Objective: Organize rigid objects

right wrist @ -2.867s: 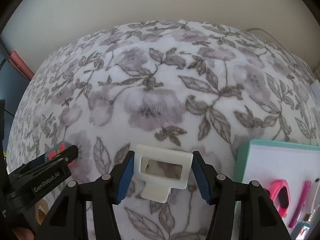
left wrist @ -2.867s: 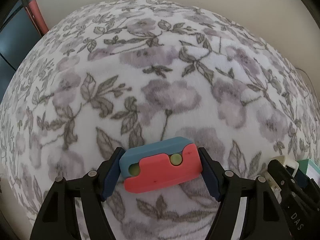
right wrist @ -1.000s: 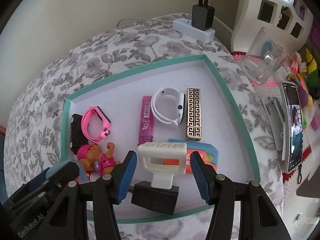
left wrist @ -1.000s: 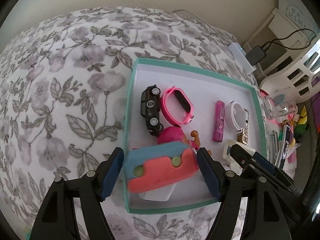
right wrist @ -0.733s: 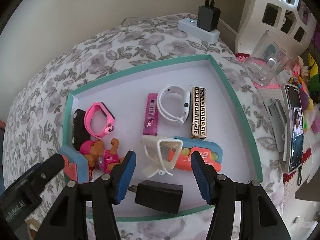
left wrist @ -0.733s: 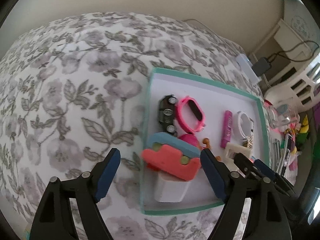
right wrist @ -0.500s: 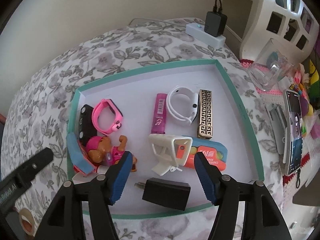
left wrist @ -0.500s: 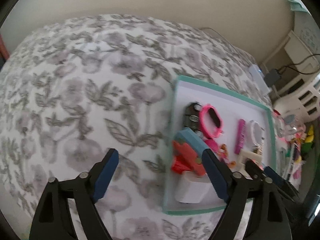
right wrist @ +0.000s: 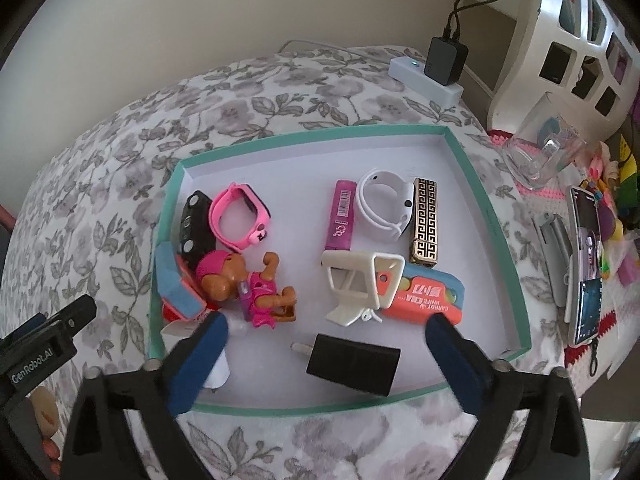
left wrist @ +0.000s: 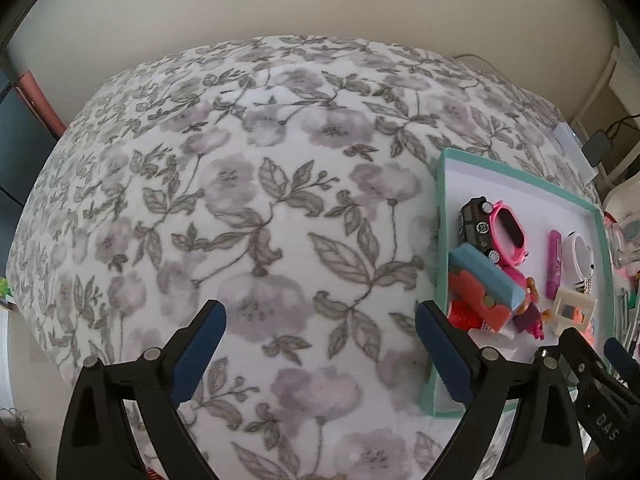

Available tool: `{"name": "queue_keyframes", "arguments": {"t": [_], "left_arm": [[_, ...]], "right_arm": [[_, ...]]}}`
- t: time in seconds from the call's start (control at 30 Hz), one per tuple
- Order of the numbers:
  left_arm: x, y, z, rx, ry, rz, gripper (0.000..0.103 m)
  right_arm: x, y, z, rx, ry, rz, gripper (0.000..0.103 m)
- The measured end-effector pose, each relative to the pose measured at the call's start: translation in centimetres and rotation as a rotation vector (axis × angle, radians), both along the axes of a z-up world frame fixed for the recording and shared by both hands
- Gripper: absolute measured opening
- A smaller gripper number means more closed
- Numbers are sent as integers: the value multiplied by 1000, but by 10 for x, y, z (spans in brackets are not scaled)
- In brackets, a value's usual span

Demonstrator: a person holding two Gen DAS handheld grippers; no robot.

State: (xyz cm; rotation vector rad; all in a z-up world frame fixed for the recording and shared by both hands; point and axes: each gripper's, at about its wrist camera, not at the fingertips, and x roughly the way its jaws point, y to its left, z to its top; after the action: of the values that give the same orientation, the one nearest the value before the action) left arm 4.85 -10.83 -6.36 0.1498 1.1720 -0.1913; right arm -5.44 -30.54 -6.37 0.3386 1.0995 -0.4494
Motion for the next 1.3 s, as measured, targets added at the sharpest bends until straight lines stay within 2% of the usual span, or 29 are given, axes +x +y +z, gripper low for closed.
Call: {"name": "queue_keyframes", "arguments": {"t": [0.2, 0.4, 0.63, 0.77, 1.3], "left_arm": [[-9, 10, 5, 8, -2, -21, 96], [-19, 16, 15, 37, -49, -26, 96], [-25, 28, 26, 10, -79, 3, 96], [-27, 30, 29, -2, -86, 6, 96], [-33, 25, 33, 41, -96, -19, 96]], "right_arm": [[-5, 11, 6, -24, -10, 22, 102], [-9, 23, 12, -51, -12, 47, 102], [-12, 28, 17, -57, -18, 58, 102], [-15, 29, 19, -57, -21, 53, 102], [-21, 29, 29, -62, -52, 41, 102]]}}
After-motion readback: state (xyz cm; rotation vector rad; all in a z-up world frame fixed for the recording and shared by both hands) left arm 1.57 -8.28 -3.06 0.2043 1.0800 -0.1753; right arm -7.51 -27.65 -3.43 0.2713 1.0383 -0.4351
